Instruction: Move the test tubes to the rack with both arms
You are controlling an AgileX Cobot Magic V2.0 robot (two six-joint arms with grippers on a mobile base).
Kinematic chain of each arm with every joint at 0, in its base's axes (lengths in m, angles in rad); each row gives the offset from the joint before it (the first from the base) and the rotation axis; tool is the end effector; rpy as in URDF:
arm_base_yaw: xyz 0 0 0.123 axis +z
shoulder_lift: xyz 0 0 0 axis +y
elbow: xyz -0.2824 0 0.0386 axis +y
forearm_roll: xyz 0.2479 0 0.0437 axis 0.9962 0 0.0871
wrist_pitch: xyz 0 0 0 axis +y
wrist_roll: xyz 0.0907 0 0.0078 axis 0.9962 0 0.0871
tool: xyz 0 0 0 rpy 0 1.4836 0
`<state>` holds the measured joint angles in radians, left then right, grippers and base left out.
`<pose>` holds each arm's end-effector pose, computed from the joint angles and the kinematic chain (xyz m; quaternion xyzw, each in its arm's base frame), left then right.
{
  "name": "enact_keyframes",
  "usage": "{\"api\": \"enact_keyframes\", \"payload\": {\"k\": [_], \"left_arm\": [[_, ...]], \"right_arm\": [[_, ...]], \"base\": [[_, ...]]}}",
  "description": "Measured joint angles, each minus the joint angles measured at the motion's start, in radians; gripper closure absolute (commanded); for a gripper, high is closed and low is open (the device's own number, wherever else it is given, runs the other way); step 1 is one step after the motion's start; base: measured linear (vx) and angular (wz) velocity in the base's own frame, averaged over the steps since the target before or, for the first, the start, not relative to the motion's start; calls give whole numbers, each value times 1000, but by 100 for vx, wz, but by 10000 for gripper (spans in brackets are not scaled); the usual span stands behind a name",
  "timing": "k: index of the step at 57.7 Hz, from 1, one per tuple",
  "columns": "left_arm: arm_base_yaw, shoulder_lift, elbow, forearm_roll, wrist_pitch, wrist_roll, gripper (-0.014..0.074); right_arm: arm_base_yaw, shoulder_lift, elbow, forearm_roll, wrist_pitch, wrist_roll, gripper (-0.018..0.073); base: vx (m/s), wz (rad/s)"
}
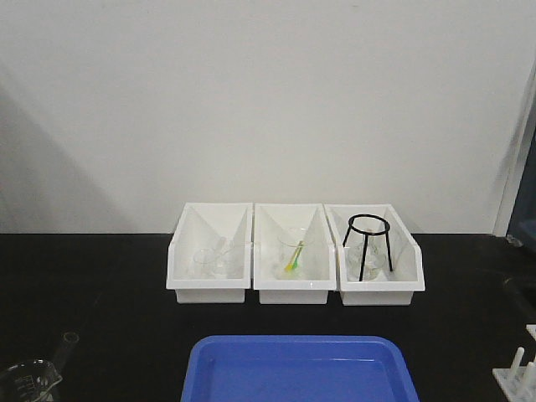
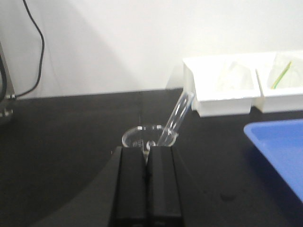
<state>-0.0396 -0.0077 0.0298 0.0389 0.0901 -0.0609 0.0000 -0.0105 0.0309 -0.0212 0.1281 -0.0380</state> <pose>0.0571 -0.0019 0.1952 0.0050 0.7159 -0.0203 0.6979 0.0568 -0.0002 0.1916 -0.0206 0.7281 -0.0212 0.6848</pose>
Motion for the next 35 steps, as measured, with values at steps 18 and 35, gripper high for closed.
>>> {"api": "enact_keyframes", "payload": {"k": [18,35], "left_arm": [[0,0,0,0,-294,26,614],[0,69,-358,-4,-90,109,614]], "right_arm": [[-1,0,0,0,-159,0,564],[0,79,-295,1,-161,-5,564]], "base": [[0,0],[0,0]]}}
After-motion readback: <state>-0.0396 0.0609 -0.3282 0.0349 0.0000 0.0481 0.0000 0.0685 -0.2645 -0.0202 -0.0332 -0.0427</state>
